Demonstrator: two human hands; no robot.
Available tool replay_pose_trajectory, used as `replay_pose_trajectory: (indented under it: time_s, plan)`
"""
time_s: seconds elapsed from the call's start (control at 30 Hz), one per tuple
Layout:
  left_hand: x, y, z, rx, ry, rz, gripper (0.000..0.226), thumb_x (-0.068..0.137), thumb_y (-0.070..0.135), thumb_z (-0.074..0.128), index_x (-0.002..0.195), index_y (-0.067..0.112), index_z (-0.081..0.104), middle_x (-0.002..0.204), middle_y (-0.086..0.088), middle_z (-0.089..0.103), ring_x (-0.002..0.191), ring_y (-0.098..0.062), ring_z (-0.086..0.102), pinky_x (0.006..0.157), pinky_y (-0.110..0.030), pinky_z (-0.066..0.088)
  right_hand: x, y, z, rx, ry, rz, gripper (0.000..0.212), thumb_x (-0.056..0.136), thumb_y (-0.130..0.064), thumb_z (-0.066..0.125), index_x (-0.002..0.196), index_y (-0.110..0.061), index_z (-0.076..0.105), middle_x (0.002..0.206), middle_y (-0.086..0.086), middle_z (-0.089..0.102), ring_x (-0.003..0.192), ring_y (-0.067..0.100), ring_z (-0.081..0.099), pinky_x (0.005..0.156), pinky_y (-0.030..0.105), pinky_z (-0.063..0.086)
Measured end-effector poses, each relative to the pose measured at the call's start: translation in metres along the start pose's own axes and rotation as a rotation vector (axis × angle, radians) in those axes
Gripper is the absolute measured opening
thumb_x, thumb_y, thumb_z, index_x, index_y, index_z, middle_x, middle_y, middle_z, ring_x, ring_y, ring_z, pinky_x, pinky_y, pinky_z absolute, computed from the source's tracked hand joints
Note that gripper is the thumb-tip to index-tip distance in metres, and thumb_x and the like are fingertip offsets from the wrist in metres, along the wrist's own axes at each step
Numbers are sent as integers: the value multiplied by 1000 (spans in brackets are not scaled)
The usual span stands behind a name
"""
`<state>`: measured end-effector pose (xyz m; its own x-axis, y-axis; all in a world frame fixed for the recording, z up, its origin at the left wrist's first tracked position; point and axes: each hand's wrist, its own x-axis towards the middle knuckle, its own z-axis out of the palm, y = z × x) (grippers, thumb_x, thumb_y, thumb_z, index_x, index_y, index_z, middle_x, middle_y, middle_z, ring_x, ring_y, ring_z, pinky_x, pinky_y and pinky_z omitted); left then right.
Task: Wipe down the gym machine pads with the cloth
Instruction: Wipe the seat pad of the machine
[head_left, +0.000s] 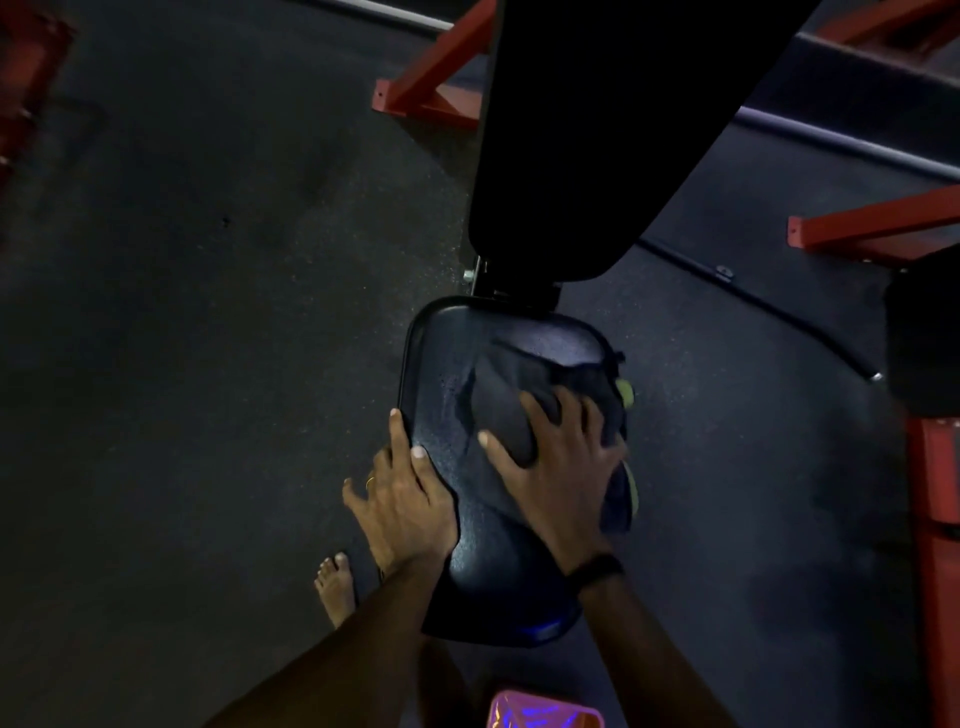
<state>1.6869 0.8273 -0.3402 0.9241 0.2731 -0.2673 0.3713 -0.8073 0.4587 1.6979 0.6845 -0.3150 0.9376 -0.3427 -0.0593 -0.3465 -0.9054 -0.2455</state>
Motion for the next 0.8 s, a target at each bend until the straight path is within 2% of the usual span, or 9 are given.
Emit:
replay_pose_trajectory:
  time_s: [0.07,0.13,0.2,0.27,0.33,0.43,0.53,0.63,0.8]
  plan:
    - [0,1,0,3,9,-1,61,102,42,13,156,21,28,125,-10,66,112,-29,63,114,-60,24,-15,16,-6,70,-54,147,78,75,-86,51,138,-41,48,149,-1,38,136,29,34,95,58,42]
    - [0,0,1,8,9,-6,60,102,41,13,156,21,28,124,-10,66,111,-29,63,114,-60,24,10,28,-6,200,-38,282,87,71,-88,55,143,-42,42,153,3,32,137,33,36,101,58,43]
    - [-1,0,1,11,7,-10,59,102,41,14,157,22,27,124,-10,66,111,-29,63,114,-60,24,57,37,2,269,-13,368,90,69,-89,56,144,-43,41,147,7,42,131,33,46,102,54,46]
    - [-1,1,1,13,12,-10,60,101,41,14,157,22,28,122,-10,66,108,-30,63,114,-60,24,100,42,5,322,-22,459,97,63,-97,51,141,-40,47,131,9,59,121,34,57,98,50,51]
    - [-1,2,0,23,12,-11,61,101,41,13,157,23,27,122,-11,66,106,-31,63,114,-59,23,112,45,4,336,-29,487,99,61,-99,48,139,-37,53,125,7,65,117,33,61,97,49,51]
    - [-2,0,1,33,13,-4,59,102,41,14,157,23,26,121,-12,66,104,-32,64,114,-58,24,56,38,-5,383,-25,452,87,75,-83,59,148,-38,41,141,10,52,129,34,51,104,52,45]
    - [-1,0,2,38,18,-6,57,103,39,17,157,22,27,119,-13,66,100,-33,65,112,-59,27,-41,26,-11,408,-45,511,94,72,-86,54,151,-42,32,142,6,50,130,29,50,102,51,48]
    - [-2,1,3,30,43,-10,56,103,37,20,156,20,31,118,-15,67,97,-36,65,110,-61,29,-99,18,-5,344,-21,571,95,67,-87,53,149,-41,37,137,7,55,126,30,54,96,47,51]
    - [-2,1,1,25,30,-4,56,103,36,21,156,19,30,119,-15,66,98,-36,65,110,-61,28,-21,27,-4,385,-61,619,94,72,-89,51,151,-40,31,133,9,55,125,32,54,100,49,45]
